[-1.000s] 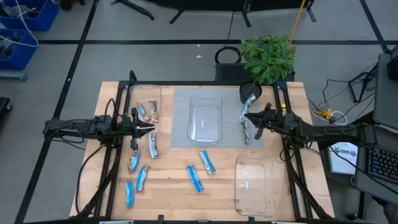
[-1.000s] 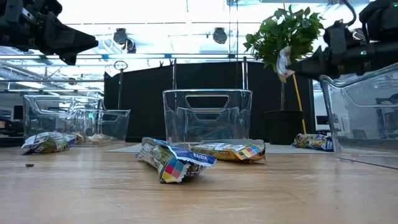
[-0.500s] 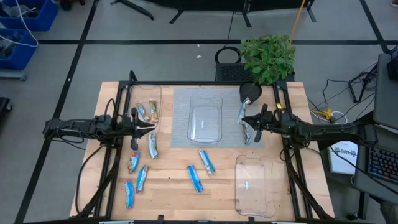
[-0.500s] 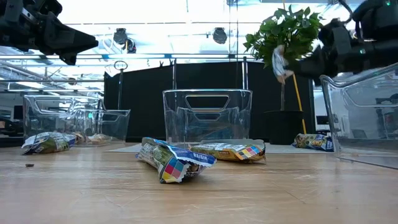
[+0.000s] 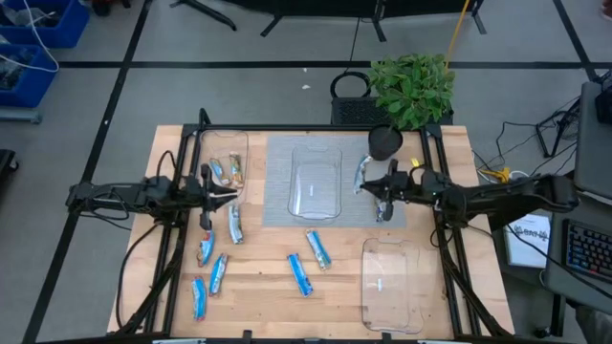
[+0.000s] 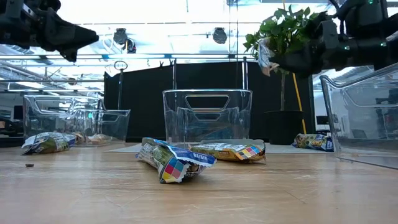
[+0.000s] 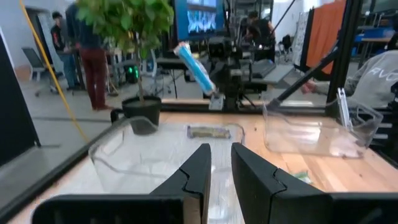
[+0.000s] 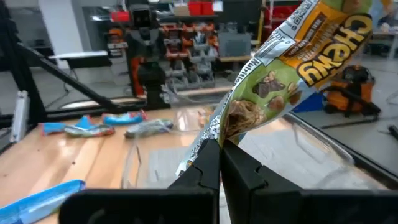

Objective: Pick and place Granola Bars by type
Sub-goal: Put the yellow granola bar into the top left transparent bin

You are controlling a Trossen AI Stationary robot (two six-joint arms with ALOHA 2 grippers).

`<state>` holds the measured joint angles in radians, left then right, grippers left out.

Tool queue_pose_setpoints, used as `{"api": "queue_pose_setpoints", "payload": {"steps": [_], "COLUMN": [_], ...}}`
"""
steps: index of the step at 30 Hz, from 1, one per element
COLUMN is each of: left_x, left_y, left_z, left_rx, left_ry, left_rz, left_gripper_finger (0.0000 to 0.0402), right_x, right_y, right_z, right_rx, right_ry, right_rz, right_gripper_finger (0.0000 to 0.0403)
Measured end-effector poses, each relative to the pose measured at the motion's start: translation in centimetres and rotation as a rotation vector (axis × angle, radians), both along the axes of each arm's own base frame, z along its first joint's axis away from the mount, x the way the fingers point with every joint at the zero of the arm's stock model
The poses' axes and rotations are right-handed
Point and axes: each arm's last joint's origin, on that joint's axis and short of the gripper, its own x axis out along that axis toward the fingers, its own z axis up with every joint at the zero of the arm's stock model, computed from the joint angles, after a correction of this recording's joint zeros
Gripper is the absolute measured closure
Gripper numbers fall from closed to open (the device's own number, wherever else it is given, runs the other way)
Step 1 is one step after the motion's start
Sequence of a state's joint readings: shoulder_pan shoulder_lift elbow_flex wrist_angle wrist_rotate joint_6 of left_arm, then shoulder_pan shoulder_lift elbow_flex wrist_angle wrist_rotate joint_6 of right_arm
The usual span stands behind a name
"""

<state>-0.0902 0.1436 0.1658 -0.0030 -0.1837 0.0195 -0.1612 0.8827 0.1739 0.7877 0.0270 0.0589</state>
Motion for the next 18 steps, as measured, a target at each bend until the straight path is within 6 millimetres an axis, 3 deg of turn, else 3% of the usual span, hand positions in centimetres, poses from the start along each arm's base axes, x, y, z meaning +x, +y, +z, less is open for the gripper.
{"api": "queue_pose_setpoints", "payload": {"steps": [7,12,18], "left_x": [0.0,0.0,0.0], "left_y": [0.0,0.0,0.1], "left_z": [0.7,0.7,0.7], "left_rx": [-0.007,-0.028,-0.018], "left_ry": [-0.076,-0.078,-0.076], "left_rz": [-0.002,-0.005,0.025], "left_gripper_finger": [0.0334,0.0334,0.0334], "right_x": [3.0,5.7,7.7], "right_y": [-0.2,0.4,1.1], "right_z": [1.1,2.5,2.9], "right_rx": [-0.003,-0.070,-0.113], "right_ry": [0.061,0.068,0.085], "right_rz": [0.034,0.111,0.154], "right_gripper_finger": [0.0403,0.0403,0.0403]}}
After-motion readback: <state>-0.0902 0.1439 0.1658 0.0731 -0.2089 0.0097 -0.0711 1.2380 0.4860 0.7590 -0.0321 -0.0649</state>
